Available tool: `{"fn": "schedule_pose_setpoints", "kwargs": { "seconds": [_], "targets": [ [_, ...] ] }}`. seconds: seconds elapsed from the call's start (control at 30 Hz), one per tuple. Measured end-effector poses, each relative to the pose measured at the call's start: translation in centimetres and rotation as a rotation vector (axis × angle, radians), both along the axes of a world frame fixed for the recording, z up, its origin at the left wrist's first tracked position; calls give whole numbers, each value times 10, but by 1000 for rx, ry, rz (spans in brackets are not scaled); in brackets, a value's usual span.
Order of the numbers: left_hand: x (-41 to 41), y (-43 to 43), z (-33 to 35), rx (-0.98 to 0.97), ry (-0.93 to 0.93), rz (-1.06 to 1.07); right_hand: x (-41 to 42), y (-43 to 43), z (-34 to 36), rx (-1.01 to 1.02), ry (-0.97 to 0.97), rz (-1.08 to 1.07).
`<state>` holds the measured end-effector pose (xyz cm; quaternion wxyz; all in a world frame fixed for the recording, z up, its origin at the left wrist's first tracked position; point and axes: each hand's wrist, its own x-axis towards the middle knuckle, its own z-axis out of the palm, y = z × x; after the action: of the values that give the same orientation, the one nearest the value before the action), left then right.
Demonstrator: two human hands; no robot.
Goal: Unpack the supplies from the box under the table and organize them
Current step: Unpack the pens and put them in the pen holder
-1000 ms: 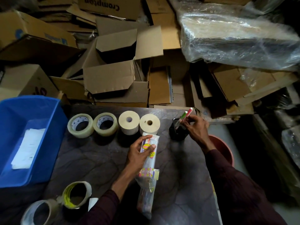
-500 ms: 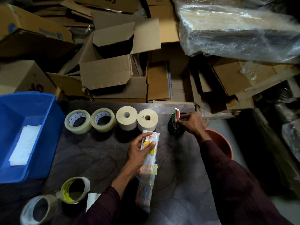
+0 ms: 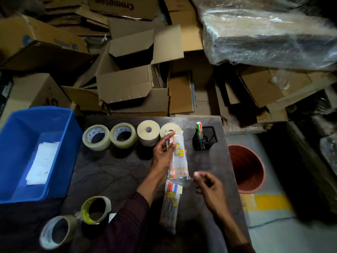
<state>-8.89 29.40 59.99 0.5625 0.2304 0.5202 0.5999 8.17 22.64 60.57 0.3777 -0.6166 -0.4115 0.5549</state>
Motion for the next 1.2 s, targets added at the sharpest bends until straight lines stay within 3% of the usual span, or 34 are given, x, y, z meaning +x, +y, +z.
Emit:
{"fn": "schedule_pose_setpoints", "kwargs": {
  "seconds": [0.13, 0.2, 0.43, 0.57, 0.63, 0.8, 0.97, 1.2],
  "targets": [
    [5, 6, 14, -1, -145, 96, -16, -42, 2, -226, 314, -7],
    [9, 7, 20, 12, -152, 105, -24, -51, 6, -219, 416, -38],
    [22, -2, 28, 48, -243, 57, -39, -37, 21, 26, 414, -270],
    [25, -8, 35, 53, -252, 75, -44, -32, 24, 44, 393, -487],
    [22, -10, 37, 50, -250, 68, -44, -31, 24, -27, 522, -591],
    [16, -13, 38, 60, -219, 70, -41, -29, 42, -101, 747, -499],
    [13, -16, 38, 87, -197, 71, -49, -34, 46, -78, 671, -386],
    [14, -19, 37, 123, -126, 10, -56, -36, 33, 126, 242, -338]
  ]
}}
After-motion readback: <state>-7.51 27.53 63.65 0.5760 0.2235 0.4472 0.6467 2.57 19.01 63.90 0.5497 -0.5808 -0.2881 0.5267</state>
